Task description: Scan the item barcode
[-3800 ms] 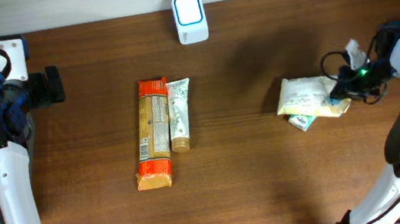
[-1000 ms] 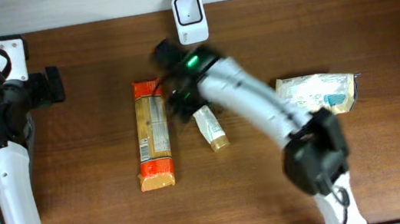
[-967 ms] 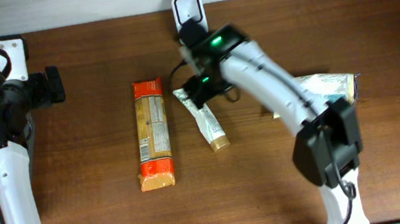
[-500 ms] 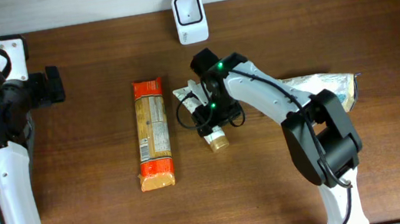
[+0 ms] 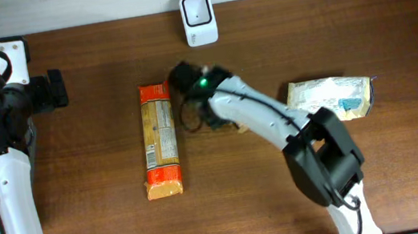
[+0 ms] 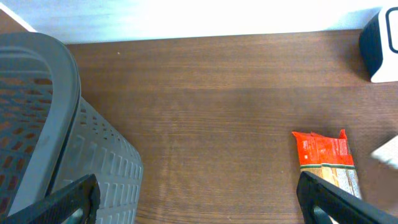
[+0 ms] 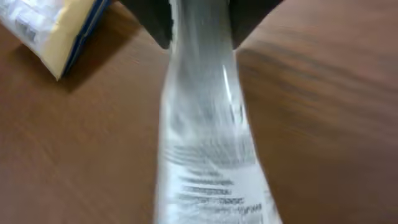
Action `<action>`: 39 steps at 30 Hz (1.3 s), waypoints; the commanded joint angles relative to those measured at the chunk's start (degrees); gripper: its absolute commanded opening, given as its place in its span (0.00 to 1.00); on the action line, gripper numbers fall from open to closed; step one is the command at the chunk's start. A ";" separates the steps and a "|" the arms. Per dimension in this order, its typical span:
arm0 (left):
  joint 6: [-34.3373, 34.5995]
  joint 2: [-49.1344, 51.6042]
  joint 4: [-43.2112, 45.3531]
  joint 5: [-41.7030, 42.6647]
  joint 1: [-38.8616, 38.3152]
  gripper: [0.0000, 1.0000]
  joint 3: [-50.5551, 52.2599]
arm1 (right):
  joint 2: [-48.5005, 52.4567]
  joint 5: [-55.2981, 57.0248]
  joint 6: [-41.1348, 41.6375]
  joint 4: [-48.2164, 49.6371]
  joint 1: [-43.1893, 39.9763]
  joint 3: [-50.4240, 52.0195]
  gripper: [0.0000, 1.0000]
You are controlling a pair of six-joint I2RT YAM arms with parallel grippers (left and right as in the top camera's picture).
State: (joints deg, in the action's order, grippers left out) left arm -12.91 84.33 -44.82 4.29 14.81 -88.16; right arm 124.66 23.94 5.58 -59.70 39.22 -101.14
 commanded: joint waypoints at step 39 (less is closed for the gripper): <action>-0.87 -0.11 0.09 0.44 0.37 0.99 -0.22 | 7.17 -6.49 -71.30 -1.81 -0.72 -7.74 0.08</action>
State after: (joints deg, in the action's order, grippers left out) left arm -12.88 84.33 -44.82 4.29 14.81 -88.16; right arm 130.56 17.76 -55.88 -61.28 38.79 -108.14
